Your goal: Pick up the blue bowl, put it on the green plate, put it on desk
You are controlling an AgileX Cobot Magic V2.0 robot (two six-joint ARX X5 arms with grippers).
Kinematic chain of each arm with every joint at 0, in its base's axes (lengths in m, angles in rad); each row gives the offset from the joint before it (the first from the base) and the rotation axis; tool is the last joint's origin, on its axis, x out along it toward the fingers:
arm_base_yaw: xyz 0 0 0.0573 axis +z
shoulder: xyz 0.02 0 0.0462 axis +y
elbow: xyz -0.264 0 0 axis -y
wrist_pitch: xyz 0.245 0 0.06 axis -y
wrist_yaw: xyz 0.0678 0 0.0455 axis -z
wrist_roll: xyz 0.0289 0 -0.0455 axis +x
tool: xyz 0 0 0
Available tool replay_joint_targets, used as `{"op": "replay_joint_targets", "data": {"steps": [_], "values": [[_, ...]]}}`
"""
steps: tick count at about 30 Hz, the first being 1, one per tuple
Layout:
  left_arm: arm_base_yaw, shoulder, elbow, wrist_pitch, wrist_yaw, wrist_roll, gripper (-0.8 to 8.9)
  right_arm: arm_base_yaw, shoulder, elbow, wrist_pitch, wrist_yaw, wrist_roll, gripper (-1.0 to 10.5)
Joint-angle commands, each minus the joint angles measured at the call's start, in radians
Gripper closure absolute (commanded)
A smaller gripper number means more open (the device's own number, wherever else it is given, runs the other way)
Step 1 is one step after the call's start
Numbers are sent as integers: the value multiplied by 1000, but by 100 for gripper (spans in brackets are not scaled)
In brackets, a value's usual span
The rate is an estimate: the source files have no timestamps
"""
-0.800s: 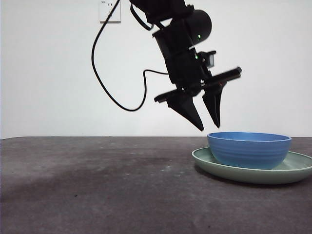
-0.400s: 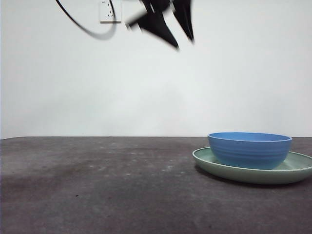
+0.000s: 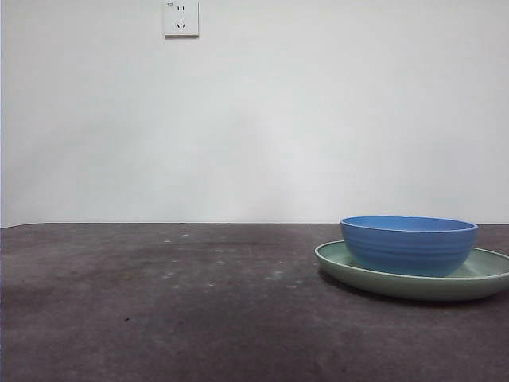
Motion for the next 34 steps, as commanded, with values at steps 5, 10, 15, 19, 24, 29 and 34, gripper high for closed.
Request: {"op": "replay_joint_targets", "data": {"steps": [5,10,15,19,24,29,34], "values": [[9,-99,-47,-44,5,68,561,2,6,17,9,-2,10,571],[17,-251,-257,20,5,74,561,2,6,17,9,-2,10,571],[21,-438,-563,152,93,74,561,2,6,17,9,-2,10,571],[21,-542,-755,211,184,76,561,2,6,17,9,-2,10,571],[21,-630,-971,304,290,75,561,2,6,17,8,-3,10,571],[20,-669,-1143,431,386,56,563,2,6,17,8,-3,10,571],[20,-668,-1213,485,420,52,563,2,6,17,1,-3,10,571]]}}
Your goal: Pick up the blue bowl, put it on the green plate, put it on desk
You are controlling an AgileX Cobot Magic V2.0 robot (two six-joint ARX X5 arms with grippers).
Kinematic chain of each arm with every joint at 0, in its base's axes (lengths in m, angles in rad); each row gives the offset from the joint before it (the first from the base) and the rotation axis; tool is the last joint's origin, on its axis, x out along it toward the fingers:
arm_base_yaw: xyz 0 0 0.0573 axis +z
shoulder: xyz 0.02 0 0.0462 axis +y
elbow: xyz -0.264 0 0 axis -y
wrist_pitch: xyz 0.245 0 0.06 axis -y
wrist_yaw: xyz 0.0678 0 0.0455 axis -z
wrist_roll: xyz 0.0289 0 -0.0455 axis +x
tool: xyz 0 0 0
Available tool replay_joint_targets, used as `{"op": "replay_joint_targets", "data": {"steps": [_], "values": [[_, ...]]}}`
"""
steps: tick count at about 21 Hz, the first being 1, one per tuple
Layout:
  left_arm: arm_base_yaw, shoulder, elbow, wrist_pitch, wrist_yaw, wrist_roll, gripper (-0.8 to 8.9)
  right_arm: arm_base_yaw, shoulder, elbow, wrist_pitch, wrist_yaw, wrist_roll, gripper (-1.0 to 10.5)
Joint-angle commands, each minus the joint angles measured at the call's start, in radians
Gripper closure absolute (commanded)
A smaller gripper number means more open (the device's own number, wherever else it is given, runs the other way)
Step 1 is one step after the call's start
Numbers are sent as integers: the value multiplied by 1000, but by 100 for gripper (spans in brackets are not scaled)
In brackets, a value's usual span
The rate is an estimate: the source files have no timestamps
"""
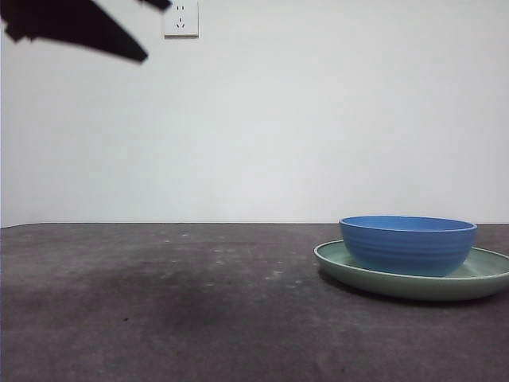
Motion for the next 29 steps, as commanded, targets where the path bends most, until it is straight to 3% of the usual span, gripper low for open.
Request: {"op": "replay_joint_targets", "data": {"steps": [1,13,15,19,21,26,29], "values": [[-7,6,1,26,18,0,563,2,6,17,0,-3,11,571],[-7,6,1,45,17,0,563,2,8,17,2,10,40,572],[-7,6,1,45,17,0,563,2,8,17,6,77,71,572],[-7,6,1,45,17,1,563,-6,15,17,40,301,152,572],[-7,6,1,45,17,2,563,-20,33,17,59,340,170,572],[-7,6,1,44,17,5,563,-96,130,16,122,327,171,573],[-7,6,1,44,17,12,563,-141,216,16,174,274,169,581]]}}
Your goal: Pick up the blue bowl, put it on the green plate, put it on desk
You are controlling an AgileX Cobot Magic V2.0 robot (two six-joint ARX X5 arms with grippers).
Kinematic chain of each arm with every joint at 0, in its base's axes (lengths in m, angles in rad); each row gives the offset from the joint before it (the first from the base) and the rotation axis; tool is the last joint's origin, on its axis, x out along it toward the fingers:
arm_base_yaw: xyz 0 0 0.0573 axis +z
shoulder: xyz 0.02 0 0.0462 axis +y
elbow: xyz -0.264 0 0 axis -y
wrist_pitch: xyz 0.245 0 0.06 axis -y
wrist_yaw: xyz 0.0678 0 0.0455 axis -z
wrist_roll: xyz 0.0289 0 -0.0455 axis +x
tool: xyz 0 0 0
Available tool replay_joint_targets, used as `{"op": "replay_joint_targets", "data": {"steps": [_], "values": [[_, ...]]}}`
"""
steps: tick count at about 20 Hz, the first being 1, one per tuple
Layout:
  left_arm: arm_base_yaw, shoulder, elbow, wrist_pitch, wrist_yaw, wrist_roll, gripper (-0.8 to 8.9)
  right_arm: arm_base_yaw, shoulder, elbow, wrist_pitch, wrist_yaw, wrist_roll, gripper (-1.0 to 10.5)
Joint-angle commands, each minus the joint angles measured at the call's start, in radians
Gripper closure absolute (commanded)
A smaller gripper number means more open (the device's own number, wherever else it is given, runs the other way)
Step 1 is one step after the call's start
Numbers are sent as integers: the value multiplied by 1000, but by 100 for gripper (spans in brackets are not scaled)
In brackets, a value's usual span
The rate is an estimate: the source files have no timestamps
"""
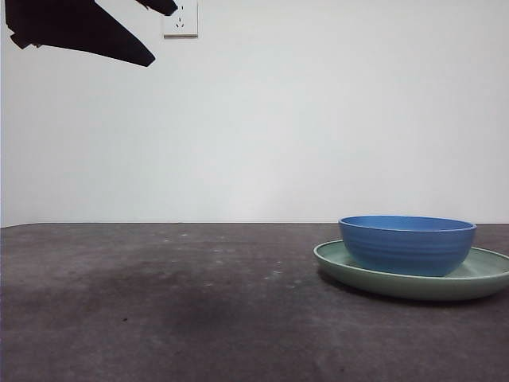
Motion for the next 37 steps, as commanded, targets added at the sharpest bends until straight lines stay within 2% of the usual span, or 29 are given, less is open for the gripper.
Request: {"op": "replay_joint_targets", "data": {"steps": [1,4,9,12,16,19,22,29,35,37], "values": [[-7,6,9,8,5,13,563,-47,98,16,62,-55,11,585],[-7,6,9,8,5,21,563,-86,242,16,154,-111,11,585],[-7,6,9,8,5,23,563,-82,459,16,262,-126,11,588],[-7,6,9,5,5,23,563,-83,571,16,316,-126,10,660],[-7,6,9,5,5,23,563,-73,669,16,388,-154,8,677],[-7,6,9,5,5,21,563,-62,713,16,429,-152,8,682],[-7,6,9,5,5,20,563,-58,741,16,458,-152,8,796],[-7,6,9,5,5,20,563,-58,755,16,476,-152,9,926],[-7,6,9,5,5,20,564,-60,753,16,483,-159,22,932],[-7,6,9,4,5,20,564,-61,751,16,489,-203,41,932]]}}
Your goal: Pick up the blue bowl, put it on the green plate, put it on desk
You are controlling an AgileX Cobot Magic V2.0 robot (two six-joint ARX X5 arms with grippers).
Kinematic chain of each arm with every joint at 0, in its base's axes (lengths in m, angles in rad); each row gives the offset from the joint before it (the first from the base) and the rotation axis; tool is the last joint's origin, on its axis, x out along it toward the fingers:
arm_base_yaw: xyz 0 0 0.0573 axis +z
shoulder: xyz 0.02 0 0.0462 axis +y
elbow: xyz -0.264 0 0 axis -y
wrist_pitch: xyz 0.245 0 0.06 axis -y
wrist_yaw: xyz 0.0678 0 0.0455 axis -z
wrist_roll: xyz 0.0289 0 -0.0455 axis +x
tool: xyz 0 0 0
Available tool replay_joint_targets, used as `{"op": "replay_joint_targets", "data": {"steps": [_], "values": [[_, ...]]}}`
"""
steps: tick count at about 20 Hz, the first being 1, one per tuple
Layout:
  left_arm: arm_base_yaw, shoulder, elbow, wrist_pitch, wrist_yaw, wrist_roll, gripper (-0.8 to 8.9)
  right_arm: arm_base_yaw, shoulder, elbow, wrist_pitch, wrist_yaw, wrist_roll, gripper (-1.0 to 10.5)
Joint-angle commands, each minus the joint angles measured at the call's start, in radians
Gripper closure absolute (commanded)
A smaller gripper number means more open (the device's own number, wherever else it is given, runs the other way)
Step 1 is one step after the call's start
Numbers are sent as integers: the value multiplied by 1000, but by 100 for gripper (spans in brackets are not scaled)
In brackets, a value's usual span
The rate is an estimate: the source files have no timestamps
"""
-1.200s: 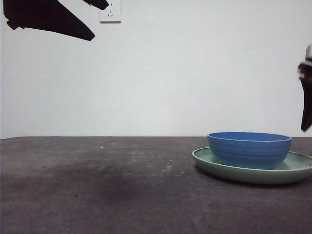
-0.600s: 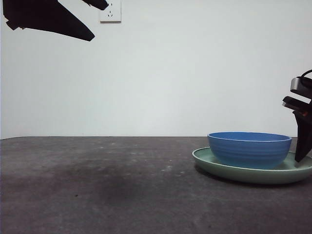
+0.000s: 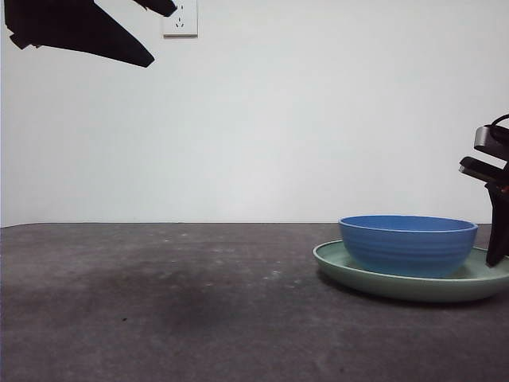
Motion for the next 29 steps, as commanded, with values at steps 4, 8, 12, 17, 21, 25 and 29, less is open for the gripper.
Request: {"op": "replay_joint_targets", "data": {"steps": [4,8,12,17,21,25,29], "values": [[-7,6,9,8,5,16,564,-2,-33,17,16,-70,51,932],[-7,6,9,8,5,16,564,-2,-112,18,20,-110,87,932],[-7,6,9,8,5,16,564,13,-175,19,32,-145,130,932],[-6,6,9,8,5,16,563,104,-196,33,57,-139,198,932],[-6,6,9,7,5,16,564,224,-193,33,122,-75,257,932],[-7,6,9,7,5,15,563,327,-167,33,179,-28,315,932],[-6,6,9,5,5,15,564,402,-101,33,252,-7,368,933]]}}
